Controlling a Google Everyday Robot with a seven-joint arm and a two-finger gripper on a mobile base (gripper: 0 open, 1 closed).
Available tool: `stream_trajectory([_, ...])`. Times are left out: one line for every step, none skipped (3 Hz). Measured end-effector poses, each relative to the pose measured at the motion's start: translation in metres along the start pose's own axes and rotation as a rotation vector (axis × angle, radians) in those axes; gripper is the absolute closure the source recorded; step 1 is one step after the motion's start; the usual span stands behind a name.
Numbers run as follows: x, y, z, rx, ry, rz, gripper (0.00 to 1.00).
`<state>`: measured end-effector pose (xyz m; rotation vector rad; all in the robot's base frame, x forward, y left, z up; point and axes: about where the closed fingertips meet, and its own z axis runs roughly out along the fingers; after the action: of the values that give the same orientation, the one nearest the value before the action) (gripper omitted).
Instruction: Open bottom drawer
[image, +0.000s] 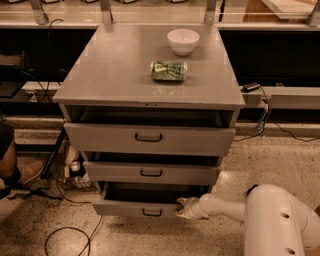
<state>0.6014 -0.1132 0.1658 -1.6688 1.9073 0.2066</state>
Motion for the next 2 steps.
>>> stream_trajectory([-0.0008, 0.0018, 0.0015, -0.003, -0.001, 0.000, 0.82])
stream_trajectory([-0.0010, 0.0020, 0.0016, -0.004, -0.001, 0.000, 0.59])
